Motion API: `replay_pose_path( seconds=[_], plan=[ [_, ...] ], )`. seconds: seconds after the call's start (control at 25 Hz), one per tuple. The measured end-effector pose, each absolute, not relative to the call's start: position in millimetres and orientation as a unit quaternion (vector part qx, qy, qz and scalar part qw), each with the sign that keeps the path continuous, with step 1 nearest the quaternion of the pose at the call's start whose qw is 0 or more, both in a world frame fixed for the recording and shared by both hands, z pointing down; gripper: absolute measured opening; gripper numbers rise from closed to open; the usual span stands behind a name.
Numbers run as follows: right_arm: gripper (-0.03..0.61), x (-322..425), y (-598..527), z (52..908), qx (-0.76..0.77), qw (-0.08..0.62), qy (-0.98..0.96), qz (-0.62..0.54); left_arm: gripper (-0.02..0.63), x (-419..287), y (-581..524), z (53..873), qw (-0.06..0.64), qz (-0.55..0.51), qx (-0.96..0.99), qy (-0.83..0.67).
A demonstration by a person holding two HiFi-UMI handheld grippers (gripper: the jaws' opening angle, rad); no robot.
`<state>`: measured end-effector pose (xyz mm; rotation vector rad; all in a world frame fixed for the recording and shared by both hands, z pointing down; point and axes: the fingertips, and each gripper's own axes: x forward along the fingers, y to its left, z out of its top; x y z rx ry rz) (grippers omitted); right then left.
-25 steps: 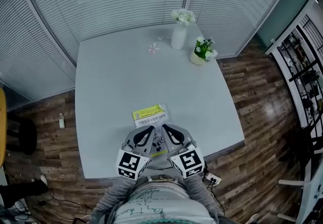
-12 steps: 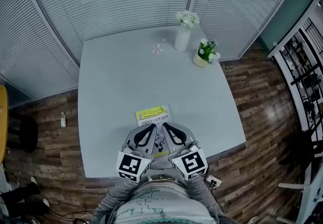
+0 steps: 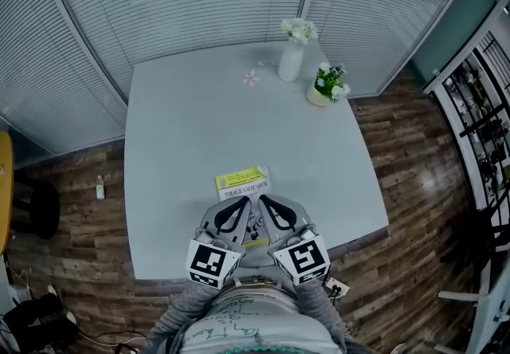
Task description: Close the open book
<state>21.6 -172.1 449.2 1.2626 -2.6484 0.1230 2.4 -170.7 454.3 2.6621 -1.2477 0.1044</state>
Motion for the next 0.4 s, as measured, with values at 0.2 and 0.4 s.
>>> replay_pose_path(
  seconds=[0.2, 0.4],
  plan=[
    [0.001, 21.3, -170.1, 448.2, 0.427, 0.104, -0.897, 0.039, -0.002, 0.6, -168.7, 455.6, 0.101, 0.037, 0.9, -0.423],
    [0.0, 22.9, -171.2, 449.6, 0.427, 0.106, -0.897, 0.043, -0.002, 0.2, -170.8, 456.4, 0.1, 0.04, 0.899, -0.424]
  ],
)
